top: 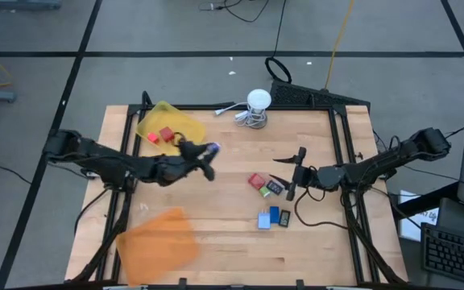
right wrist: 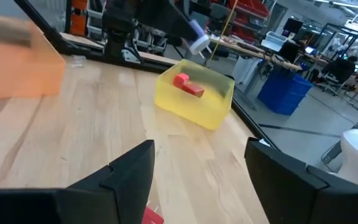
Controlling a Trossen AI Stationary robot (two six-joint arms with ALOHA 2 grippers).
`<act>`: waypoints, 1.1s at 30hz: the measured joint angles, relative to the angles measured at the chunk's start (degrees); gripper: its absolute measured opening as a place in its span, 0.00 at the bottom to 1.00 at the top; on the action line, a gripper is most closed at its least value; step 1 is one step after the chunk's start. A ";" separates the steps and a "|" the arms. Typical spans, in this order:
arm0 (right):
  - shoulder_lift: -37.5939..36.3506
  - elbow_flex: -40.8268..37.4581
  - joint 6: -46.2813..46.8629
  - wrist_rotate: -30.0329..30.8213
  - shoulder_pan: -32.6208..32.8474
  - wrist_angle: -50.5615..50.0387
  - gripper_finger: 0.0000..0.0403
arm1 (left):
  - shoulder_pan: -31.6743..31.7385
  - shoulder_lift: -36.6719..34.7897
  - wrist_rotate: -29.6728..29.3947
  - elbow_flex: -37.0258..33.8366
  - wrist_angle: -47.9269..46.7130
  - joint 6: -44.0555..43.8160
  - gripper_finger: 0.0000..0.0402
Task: Pick & Place Office items
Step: Put the violet charger adapter into the yellow bin
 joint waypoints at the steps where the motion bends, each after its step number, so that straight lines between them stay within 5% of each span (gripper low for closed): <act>1: -0.01 0.00 0.05 -0.01 -0.05 -0.08 0.60 | 0.00 -1.59 -1.49 -2.73 1.37 -1.18 0.34; 12: 0.03 0.00 2.34 -2.27 -3.07 -0.53 0.59 | 1.10 -8.07 -16.99 -20.51 7.32 -13.52 0.34; 17: 0.03 0.00 4.48 -7.70 -4.50 -1.21 0.59 | 2.89 -8.05 -17.62 -22.28 4.76 -19.93 0.34; 33: 0.05 0.00 4.51 -7.46 -4.71 -3.17 0.59 | 4.42 -8.05 -17.21 -22.28 -2.27 -26.23 0.38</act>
